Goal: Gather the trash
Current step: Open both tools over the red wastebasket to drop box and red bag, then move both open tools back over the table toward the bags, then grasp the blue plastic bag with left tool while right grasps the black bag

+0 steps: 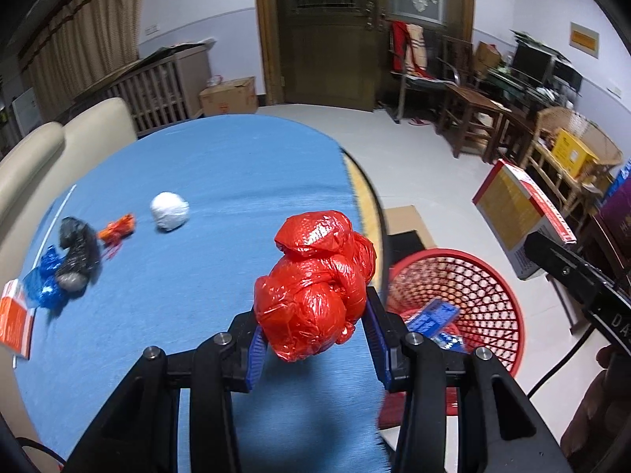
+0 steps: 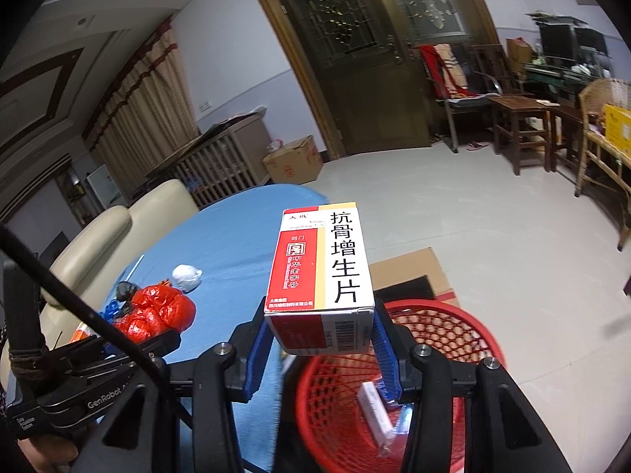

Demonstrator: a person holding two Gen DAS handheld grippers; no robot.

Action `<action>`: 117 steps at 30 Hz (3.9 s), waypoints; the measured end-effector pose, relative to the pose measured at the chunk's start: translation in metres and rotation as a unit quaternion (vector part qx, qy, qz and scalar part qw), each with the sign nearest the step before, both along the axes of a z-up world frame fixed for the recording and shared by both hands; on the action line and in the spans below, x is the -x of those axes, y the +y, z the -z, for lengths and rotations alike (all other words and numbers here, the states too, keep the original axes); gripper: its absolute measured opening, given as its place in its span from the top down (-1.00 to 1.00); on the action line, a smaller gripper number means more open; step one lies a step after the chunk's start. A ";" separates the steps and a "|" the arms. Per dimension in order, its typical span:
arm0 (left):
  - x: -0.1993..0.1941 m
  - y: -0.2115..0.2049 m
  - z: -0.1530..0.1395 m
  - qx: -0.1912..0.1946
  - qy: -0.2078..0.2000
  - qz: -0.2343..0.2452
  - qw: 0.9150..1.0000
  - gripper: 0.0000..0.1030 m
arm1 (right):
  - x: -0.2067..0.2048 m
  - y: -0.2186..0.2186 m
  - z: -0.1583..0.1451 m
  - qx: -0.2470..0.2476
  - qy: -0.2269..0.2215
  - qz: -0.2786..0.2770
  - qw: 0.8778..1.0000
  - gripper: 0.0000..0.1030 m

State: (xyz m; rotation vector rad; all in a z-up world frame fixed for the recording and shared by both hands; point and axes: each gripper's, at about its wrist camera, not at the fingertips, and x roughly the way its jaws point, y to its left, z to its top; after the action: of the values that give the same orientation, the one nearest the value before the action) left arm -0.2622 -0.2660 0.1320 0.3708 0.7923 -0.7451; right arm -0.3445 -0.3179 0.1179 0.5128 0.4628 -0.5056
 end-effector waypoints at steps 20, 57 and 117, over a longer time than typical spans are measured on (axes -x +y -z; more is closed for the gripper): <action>0.038 -0.071 0.030 -0.037 0.016 0.064 0.997 0.10 | 0.033 -0.037 0.037 -0.033 0.037 0.043 0.998 0.03; -0.009 -0.034 0.035 -0.040 0.036 0.000 0.999 -0.45 | 0.027 -0.051 0.047 -0.044 0.080 0.059 0.994 -0.58; -0.340 0.270 0.080 0.046 0.122 -0.347 0.929 0.30 | -0.186 0.106 0.065 0.022 0.186 -0.167 0.968 -0.59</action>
State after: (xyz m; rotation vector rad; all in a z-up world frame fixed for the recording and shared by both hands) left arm 0.0780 0.0037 0.0525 -0.1031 1.0370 -0.1565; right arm -0.1582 -0.2115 0.0533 0.2855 0.8796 -0.2841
